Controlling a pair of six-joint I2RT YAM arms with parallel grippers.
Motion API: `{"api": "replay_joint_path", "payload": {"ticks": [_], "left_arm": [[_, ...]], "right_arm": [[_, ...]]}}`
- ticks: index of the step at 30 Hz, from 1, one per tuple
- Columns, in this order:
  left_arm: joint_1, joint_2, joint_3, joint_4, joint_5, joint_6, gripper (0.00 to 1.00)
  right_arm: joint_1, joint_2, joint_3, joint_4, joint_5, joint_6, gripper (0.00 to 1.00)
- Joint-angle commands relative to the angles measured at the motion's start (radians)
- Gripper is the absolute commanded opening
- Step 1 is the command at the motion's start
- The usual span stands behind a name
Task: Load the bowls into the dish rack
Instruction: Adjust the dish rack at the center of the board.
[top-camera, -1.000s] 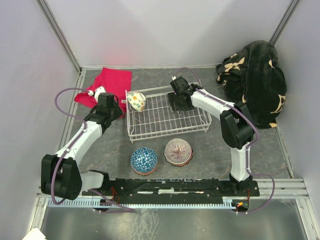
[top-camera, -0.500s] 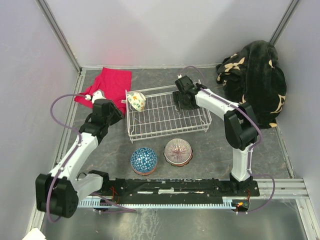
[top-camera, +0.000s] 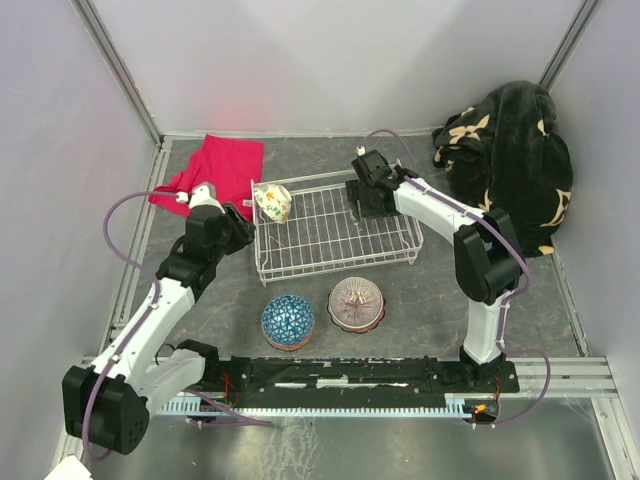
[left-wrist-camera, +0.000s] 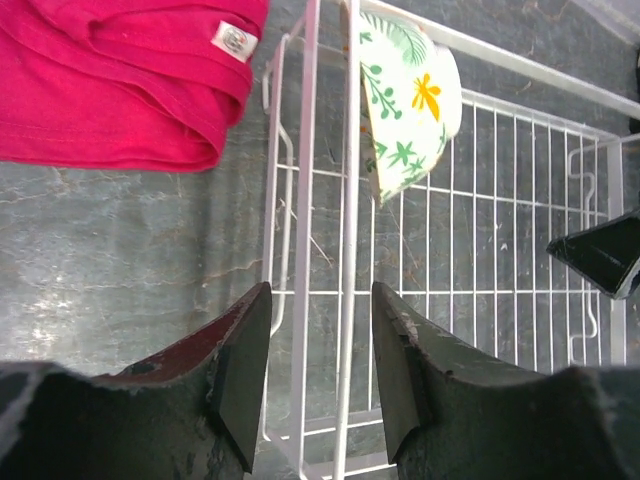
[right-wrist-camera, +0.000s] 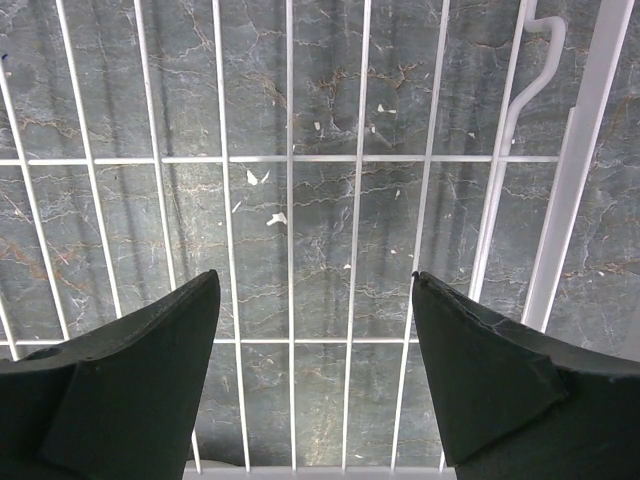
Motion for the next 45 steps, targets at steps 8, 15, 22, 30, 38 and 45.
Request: {"api": "replay_joint_path", "payload": {"ticks": [8, 15, 22, 30, 38, 45], "left_arm": [[-0.203, 0.185, 0.128, -0.007, -0.184, 0.034, 0.53], [-0.227, 0.202, 0.133, -0.018, -0.268, 0.039, 0.45], [-0.244, 0.29, 0.194, -0.002, -0.268, 0.062, 0.12], [-0.25, 0.399, 0.292, 0.013, -0.257, 0.103, 0.03], [-0.253, 0.514, 0.367, 0.05, -0.267, 0.154, 0.03], [-0.254, 0.549, 0.4, 0.068, -0.258, 0.174, 0.03]], "right_arm": [[-0.007, -0.023, 0.012, 0.014, 0.014, -0.002, 0.85], [-0.015, -0.011, 0.017, 0.005, 0.018, 0.003, 0.85], [-0.041, -0.022, 0.002, 0.001, 0.029, 0.013, 0.73], [-0.065, -0.05, -0.018, -0.003, 0.045, 0.022, 0.58], [-0.063, -0.157, -0.081, 0.047, 0.011, 0.02, 0.78], [-0.019, -0.266, -0.105, 0.1, -0.038, 0.002, 0.84]]}}
